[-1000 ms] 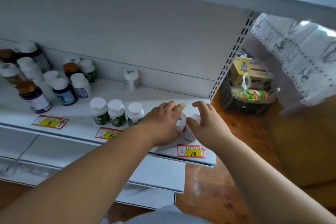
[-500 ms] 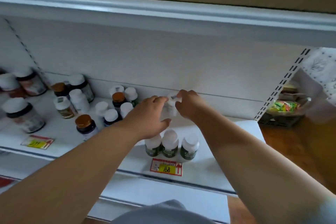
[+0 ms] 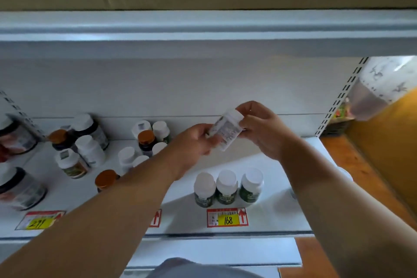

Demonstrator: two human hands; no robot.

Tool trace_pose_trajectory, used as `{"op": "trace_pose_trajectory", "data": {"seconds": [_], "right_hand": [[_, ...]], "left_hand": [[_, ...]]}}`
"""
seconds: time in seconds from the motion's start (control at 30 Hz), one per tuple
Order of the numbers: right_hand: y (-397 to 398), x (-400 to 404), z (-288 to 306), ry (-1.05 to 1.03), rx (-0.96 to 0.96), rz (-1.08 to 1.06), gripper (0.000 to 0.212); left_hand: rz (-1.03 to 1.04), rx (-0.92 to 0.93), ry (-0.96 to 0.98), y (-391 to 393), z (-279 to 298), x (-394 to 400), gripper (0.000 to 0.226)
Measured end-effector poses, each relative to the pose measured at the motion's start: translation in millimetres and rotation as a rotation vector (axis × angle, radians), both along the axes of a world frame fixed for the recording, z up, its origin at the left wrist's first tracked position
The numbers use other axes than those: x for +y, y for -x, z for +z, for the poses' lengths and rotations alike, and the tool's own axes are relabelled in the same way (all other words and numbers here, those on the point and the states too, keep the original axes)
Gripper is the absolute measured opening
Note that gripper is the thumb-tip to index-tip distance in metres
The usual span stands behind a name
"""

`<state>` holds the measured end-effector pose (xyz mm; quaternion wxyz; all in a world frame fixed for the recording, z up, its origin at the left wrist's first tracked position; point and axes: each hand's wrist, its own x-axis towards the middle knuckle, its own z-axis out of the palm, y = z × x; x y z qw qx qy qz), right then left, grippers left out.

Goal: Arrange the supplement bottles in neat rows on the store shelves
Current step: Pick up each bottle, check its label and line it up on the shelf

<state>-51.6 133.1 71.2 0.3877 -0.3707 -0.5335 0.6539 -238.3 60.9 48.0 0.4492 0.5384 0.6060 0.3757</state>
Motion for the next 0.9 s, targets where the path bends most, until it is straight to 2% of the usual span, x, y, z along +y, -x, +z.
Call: {"op": "trace_pose_trajectory", "data": {"seconds": [0.03, 0.07, 0.13, 0.2, 0.27, 0.37, 0.53, 0.63, 0.73, 0.83, 0.9], "right_hand": [[-8, -6, 6, 0.014, 0.032, -0.011, 0.015], [-15, -12, 12, 0.017, 0.014, -0.046, 0.013], [-28, -22, 19, -0.053, -0.197, -0.148, 0.034], [-43, -29, 23, -0.125, -0.321, -0.227, 0.041], [-66, -35, 25, -0.119, -0.26, -0.273, 0.038], [-107, -40, 25, -0.088, -0.136, -0.3, 0.031], [-188, -32, 13, -0.284, -0.519, -0.379, 0.04], [-236, -23, 8, -0.427, -0.69, -0.397, 0.051], [-269, -9, -4, -0.496, -0.869, -0.37, 0.061], [-284, -5, -25, -0.515, -1.036, -0.253, 0.066], [-285, -10, -43, -0.538, -1.077, -0.133, 0.069]], "left_hand": [[-0.026, -0.078, -0.023, -9, 2, -1, 0.039], [-0.041, -0.071, -0.08, -19, 5, -3, 0.044], [-0.047, 0.11, -0.246, -43, 11, -6, 0.055], [-0.053, 0.169, -0.378, -69, 14, -8, 0.059], [-0.052, 0.177, -0.478, -96, 13, -8, 0.059], [-0.032, 0.286, -0.586, -133, 10, -5, 0.061], [-0.057, 0.34, -0.438, -202, -7, 3, 0.071], [-0.082, 0.581, -0.427, -238, -21, 5, 0.06], [-0.127, 0.833, -0.397, -264, -30, 9, 0.07], [-0.207, 1.101, -0.296, -284, -36, 14, 0.079], [-0.254, 1.235, -0.286, -289, -40, 16, 0.07]]}}
